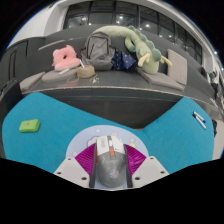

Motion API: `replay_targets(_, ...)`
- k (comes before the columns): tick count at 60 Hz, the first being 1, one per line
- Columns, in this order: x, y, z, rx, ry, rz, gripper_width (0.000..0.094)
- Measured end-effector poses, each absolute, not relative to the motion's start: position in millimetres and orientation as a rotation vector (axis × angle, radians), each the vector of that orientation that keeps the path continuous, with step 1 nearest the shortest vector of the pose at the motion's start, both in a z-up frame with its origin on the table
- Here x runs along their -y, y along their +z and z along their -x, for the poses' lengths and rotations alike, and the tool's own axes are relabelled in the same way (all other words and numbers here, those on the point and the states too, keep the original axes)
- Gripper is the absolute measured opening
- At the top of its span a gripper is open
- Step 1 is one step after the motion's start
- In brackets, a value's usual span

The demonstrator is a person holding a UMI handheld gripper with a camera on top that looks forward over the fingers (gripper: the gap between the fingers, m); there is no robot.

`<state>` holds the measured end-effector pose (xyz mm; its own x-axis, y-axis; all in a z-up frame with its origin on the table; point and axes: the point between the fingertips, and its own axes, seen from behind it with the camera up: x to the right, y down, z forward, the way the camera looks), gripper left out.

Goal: Arrange mouse

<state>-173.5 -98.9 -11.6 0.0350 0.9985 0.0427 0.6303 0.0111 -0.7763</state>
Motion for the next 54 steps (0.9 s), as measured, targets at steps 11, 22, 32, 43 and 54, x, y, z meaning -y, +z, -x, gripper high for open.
replay_targets(11,98.1,-11.8,173.7,1.655,0.730,1.637,0.0765)
replay_targets(22,82.3,34.4,127.4,1.598,0.789,1.714,0.0846)
replay_targets(32,55.4,81.0,35.2,1.579,0.787,1.727,0.0850)
replay_targets(43,27.9,100.9,-64.6,1.622,0.757,1.707,0.0849)
replay_targets(54,1.9,97.6,-129.7,1.618,0.703,1.725,0.0850)
